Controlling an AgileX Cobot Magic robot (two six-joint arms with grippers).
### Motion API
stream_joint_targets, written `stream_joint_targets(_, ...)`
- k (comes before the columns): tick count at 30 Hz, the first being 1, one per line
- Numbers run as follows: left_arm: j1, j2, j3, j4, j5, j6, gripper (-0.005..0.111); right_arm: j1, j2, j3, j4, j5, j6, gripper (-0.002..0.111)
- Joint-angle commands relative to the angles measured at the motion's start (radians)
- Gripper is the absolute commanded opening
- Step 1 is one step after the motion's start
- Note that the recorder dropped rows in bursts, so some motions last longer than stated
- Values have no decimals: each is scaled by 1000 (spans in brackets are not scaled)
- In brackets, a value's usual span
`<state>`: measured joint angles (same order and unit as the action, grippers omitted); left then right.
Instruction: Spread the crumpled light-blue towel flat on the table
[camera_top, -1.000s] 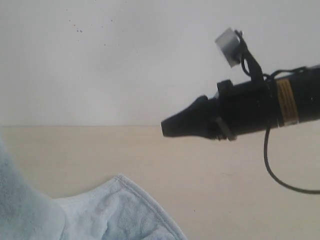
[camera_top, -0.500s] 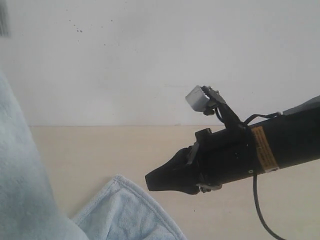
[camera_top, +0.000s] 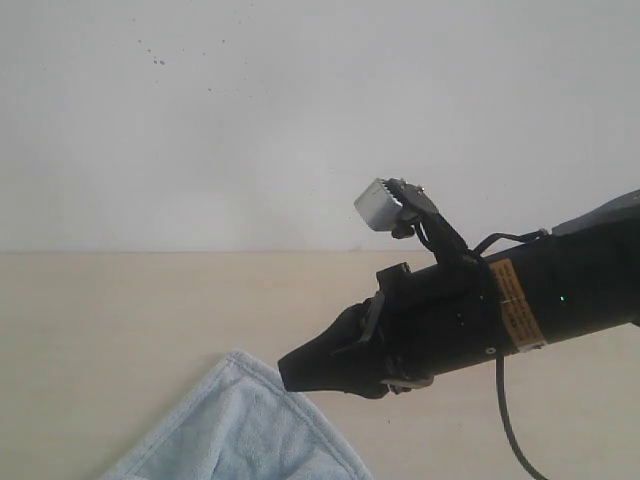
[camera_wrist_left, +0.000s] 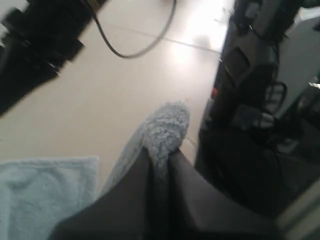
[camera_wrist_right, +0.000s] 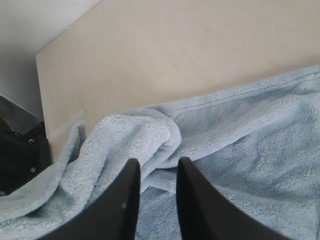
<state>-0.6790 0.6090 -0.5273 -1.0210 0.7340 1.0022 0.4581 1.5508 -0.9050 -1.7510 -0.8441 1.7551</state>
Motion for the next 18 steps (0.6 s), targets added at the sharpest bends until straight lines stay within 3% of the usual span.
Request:
stream_joint_targets(1, -5, -15, 1, 61, 138, -53, 4, 1, -4, 3, 7, -2, -2, 26)
stream_joint_targets(4, -5, -41, 1, 61, 199, -53, 4, 1, -4, 3, 7, -19, 5, 26)
stream_joint_targets(7, -5, -66, 1, 61, 460, -53, 4, 1, -4, 3, 7, -26, 14, 26)
stream_joint_targets(8, -5, -69, 1, 61, 487, -59, 4, 1, -4, 3, 7, -26, 14, 26)
stream_joint_targets(13, -5, -114, 1, -3, 487, -52, 4, 1, 10, -17, 7, 104, -27, 26)
stream_joint_targets(18, -5, -114, 1, -38, 487, -62, 4, 1, 238, -170, 7, 59, -27, 26)
